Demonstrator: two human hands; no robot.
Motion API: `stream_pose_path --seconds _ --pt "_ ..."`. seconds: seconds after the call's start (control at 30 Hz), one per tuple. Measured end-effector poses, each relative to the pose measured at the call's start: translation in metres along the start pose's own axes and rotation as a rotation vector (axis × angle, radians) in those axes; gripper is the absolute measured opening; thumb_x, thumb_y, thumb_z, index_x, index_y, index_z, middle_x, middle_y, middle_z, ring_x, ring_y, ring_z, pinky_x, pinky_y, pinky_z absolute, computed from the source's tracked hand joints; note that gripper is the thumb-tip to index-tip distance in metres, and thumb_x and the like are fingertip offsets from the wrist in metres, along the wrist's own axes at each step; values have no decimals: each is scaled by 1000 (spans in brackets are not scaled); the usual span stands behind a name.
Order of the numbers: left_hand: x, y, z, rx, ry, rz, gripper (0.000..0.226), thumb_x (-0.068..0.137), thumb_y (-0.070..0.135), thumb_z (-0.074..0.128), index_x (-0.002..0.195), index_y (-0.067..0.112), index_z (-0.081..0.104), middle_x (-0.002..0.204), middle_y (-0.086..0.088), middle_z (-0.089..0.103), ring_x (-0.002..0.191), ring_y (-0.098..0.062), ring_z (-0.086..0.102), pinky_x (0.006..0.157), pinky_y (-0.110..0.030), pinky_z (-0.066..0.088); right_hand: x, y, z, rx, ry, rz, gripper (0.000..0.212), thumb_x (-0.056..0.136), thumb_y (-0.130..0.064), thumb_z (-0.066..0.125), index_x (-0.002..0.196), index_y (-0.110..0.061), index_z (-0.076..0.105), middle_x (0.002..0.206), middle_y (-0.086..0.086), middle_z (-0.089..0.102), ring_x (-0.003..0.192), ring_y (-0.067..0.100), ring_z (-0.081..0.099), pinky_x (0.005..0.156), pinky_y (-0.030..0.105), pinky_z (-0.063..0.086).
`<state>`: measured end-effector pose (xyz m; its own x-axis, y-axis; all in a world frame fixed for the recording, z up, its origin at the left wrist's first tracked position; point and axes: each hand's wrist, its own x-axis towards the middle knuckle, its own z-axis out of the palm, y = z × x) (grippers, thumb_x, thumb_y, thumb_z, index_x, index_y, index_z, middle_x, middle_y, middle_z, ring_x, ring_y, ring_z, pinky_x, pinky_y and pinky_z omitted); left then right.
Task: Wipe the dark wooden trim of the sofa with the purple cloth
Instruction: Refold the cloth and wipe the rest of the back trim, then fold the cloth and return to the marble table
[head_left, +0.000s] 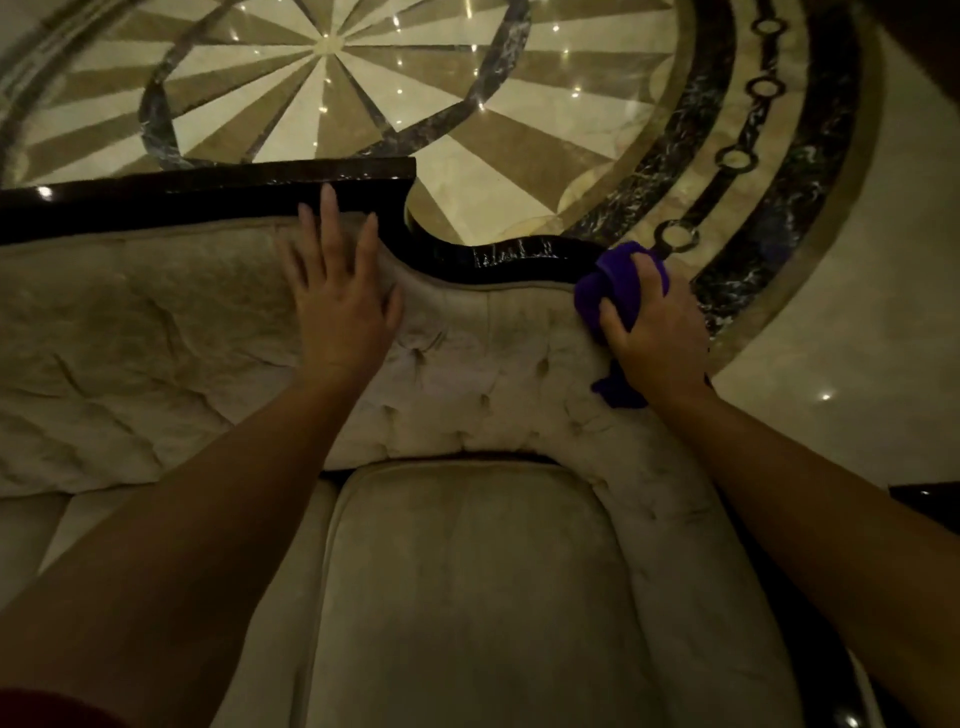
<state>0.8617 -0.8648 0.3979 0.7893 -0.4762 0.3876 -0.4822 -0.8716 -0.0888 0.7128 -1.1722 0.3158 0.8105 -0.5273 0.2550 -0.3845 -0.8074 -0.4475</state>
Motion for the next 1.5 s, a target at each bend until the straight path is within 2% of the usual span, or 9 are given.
stream_pose_path --seconds 0.2,0.37,0.5,0.7,0.9,1.1,1.2,1.27,1.5 --pt "-59 38 0 -165 -143 -69 68 96 32 63 157 12 40 174 -22 12 160 -47 9 125 -64 23 -108 59 -6 -170 -94 153 74 98 -51 56 155 -15 26 137 32 52 101 49 65 71 49 57" --pt "-135 99 -39 -393 -477 -23 74 91 24 74 155 7 42 173 -22 11 153 -45 31 119 -58 38 -167 74 -55 -412 -405 252 73 105 -51 45 160 -12 17 127 25 58 93 39 67 70 42 53" --pt "-158 127 -84 -569 -582 -140 69 97 25 68 158 11 38 173 -19 13 155 -39 29 123 -50 35 -216 76 -94 -413 -576 310 49 106 -28 46 148 -7 32 126 22 60 101 35 65 79 40 52" --pt "-195 145 -164 -988 -614 -551 45 103 34 59 145 20 56 124 -1 63 116 -22 61 106 -47 51 -217 66 -157 -431 -875 273 54 96 -40 62 140 -14 43 123 12 64 106 32 66 77 37 51" --pt "-233 167 -228 -1220 -720 -653 22 106 27 58 124 15 64 129 -16 70 101 -22 68 80 -33 51 -209 -14 -202 298 -770 370 63 83 -51 77 134 -21 56 119 2 58 97 20 56 80 31 44" --pt "-271 134 -302 -1417 -514 -628 28 107 35 56 132 24 62 113 0 75 88 -8 75 84 -30 57 -239 -131 -252 789 -624 229 72 79 -61 74 140 -29 52 122 -8 63 103 12 66 81 29 57" --pt "-303 94 -333 -1486 -328 -661 30 105 31 60 134 24 62 116 2 75 93 -6 76 78 -22 62 -270 -190 -266 990 -634 224 55 91 -55 69 139 -29 57 122 -4 70 94 8 74 72 21 61" --pt "-330 65 -352 -1516 -256 -692 34 104 33 63 137 25 62 120 4 73 101 -9 76 77 -20 61 -298 -230 -267 1116 -699 232 43 94 -52 66 131 -30 62 119 1 75 97 13 77 82 33 65" --pt "-443 -37 -396 -1334 36 -834 4 101 26 66 105 27 68 104 -1 75 93 -4 72 80 -23 60 -409 -355 -247 1132 -882 61 37 84 -64 67 118 -49 66 118 -9 76 107 14 75 96 44 61"
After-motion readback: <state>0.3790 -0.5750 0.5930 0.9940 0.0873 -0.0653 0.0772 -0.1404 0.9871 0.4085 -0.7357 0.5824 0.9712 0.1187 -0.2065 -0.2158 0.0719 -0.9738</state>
